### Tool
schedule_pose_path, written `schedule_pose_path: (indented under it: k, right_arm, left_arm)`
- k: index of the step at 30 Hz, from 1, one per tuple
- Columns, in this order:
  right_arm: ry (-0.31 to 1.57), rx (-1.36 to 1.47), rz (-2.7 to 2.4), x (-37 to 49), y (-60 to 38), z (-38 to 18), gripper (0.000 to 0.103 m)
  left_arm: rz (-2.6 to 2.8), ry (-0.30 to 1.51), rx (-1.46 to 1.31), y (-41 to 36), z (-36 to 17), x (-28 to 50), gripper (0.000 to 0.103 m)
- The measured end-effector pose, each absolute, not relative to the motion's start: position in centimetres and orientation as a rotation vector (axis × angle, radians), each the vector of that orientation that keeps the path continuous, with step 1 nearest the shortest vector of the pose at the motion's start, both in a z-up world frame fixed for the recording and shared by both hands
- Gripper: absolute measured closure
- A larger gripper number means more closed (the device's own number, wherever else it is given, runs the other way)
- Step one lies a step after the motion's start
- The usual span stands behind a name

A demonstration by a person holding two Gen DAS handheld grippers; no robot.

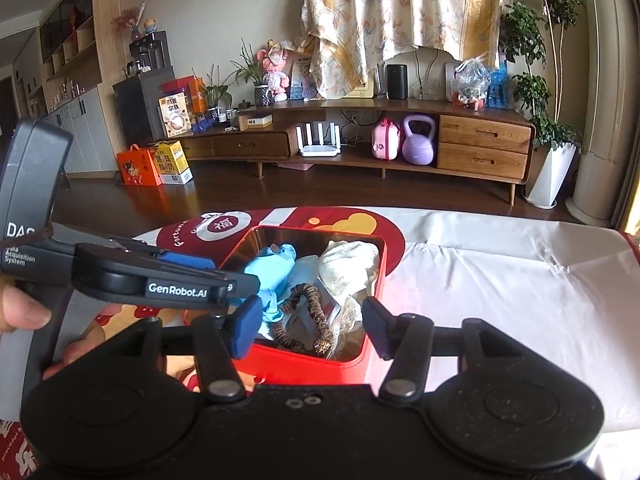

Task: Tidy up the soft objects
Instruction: 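Carry the gloves into the tin with the left gripper while the right lowers the hair tie inside, then open both grippers and move them back from the tin toward the duck and swabs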

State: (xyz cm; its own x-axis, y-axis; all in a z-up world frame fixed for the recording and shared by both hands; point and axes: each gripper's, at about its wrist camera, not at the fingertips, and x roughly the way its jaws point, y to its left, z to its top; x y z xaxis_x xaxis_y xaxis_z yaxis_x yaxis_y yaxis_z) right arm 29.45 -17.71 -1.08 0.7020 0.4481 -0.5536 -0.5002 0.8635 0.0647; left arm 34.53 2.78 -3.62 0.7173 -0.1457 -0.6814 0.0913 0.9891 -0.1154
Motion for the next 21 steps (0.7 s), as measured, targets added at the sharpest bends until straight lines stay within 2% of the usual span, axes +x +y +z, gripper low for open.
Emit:
schedule_pose_path:
  k: [21]
  right_arm:
    - [0.543, -0.073, 0.549, 22.2, -19.5, 2.0, 0.016]
  left_arm:
    - [-0.159, 0.687, -0.043, 2.0, 0.8, 25.0, 0.049]
